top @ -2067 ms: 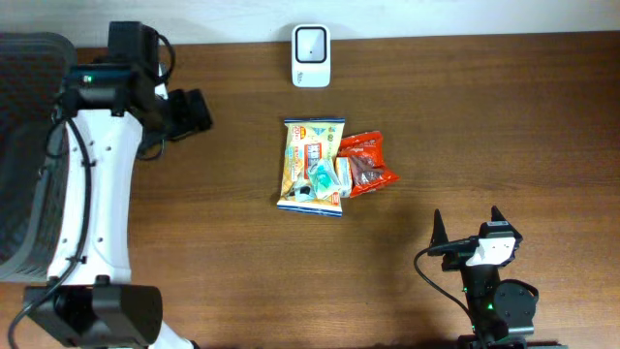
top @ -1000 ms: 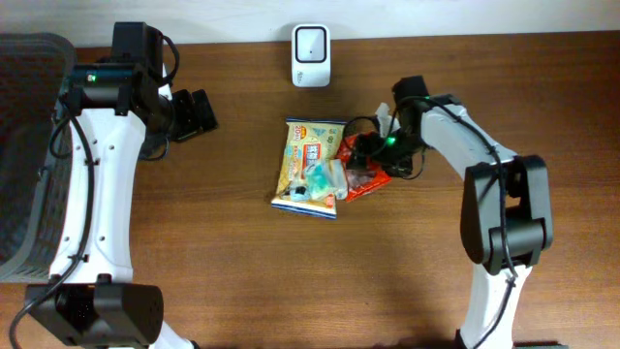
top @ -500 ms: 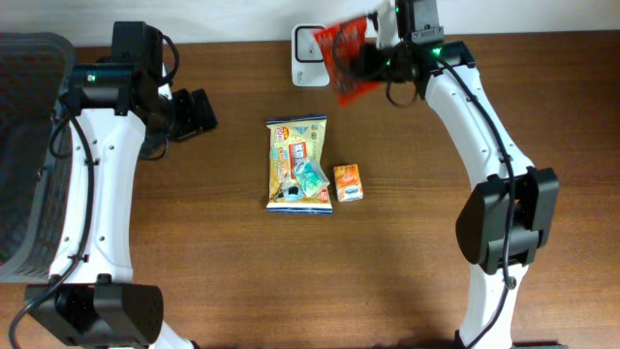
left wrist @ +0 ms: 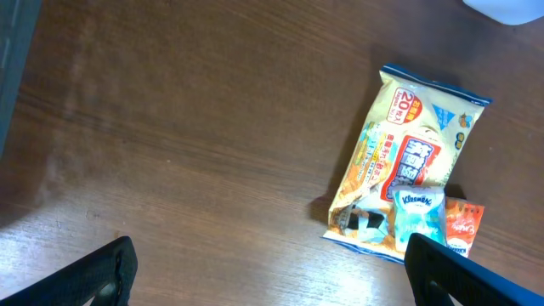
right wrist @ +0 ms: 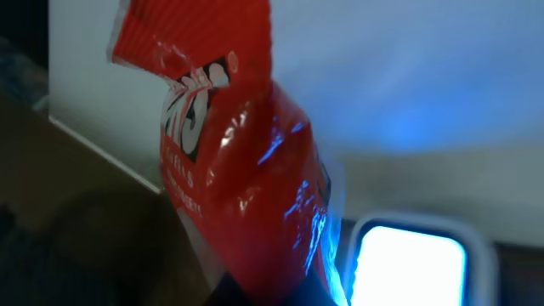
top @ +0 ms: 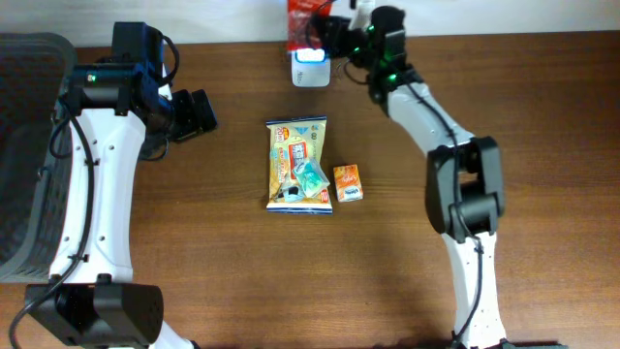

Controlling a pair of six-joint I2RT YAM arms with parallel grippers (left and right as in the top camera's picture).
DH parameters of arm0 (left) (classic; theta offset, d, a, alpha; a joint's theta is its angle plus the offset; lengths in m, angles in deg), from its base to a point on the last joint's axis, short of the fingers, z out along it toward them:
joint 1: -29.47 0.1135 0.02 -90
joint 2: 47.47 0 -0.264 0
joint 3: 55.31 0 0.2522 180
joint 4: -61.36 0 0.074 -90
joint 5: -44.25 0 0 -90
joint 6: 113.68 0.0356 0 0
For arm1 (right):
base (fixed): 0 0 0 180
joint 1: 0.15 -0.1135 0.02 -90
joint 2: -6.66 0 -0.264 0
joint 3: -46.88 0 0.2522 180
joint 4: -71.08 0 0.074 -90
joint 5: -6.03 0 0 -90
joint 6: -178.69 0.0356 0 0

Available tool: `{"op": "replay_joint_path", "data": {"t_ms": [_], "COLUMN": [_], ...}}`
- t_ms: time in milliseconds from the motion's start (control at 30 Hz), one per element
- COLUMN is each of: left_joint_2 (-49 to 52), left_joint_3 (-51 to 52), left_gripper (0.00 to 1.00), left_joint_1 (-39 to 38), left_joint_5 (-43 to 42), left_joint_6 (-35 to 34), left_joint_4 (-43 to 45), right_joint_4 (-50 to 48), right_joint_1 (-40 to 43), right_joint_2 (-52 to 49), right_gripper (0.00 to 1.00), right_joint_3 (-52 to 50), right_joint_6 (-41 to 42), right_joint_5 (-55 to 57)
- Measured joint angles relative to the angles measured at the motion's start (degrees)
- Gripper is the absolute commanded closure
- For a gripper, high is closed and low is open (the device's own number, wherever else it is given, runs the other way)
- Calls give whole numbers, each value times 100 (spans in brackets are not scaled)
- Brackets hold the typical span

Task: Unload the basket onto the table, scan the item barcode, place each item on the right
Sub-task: 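Pass the red bag over the scanner and drop it at right, then grasp the orange tissue pack with the right gripper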

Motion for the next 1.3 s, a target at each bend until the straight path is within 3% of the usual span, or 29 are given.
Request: {"op": "replay_joint_path", "data": {"t_ms": [33, 133, 233, 300, 367, 400, 433, 467, 500, 567, 667, 767, 833, 900, 933, 1067, 1100, 1167, 1300], "left_joint_2": [0, 0, 0, 0, 0, 0, 0, 0, 0, 0, 0, 0, 0, 0, 0, 0, 0, 0, 0], "left_joint_3": [-2, 0, -2, -2, -2, -2, -2, -2, -2, -2, -2, 0, -2, -2, -2, -2, -2, -2, -2], "left_gripper": [1, 1, 1, 1, 1, 1, 1, 1, 1, 1, 1, 1, 1, 1, 1, 1, 1, 1, 1], "left_joint_1": [0, 0, 0, 0, 0, 0, 0, 0, 0, 0, 0, 0, 0, 0, 0, 0, 0, 0, 0], "left_joint_5": [0, 0, 2, 2, 2, 0, 0, 0, 2, 2, 0, 0, 2, 0, 2, 0, 2, 0, 0], "left_joint_6": [0, 0, 0, 0, 0, 0, 0, 0, 0, 0, 0, 0, -2, 0, 0, 0, 0, 0, 0], "left_joint_4": [11, -4, 9, 2, 2, 2, 2, 2, 2, 2, 2, 17, -7, 4, 17, 0, 4, 2, 0], "right_joint_4": [339, 2651, 4612, 5241, 5276, 5278, 5298, 5324, 5366, 5436, 5458, 6122, 7855, 9322, 9656, 9416, 9036, 8446, 7563], "right_joint_1": [223, 1329, 3169, 4157, 4944, 5141, 5383, 5541, 5724, 5888, 6000, 5646, 4953, 3923, 3112, 402, -66, -627, -879], "right_joint_2": [212, 1202, 1646, 1554, 1462, 1405, 1261, 1102, 957, 925, 979, 1464, 1585, 1580, 1580, 1576, 1604, 1598, 1591], "right_gripper": [96, 96, 96, 96, 94, 69, 31, 10, 1, 1, 1, 1, 1, 2, 2, 36, 39, 41, 50], "right_joint_3": [-11, 48, 127, 59, -48, -68, -74, -90, -127, -131, -131, -81, 28, -15, -24, -603, -881, -1558, -2420], "right_joint_6": [11, 13, -732, -1416, -1694, -1746, -1818, -1867, -1864, -1897, -1784, -1685, -2468, -3539, -3928, -4205, -4015, -3552, -3180], "right_joint_5": [2, 551, 1078, 1163, 1202, 1259, 1408, 1497, 1574, 1416, 0, -3032, -3965, -3263, -2334, 42, 498, 1056, 1338]}}
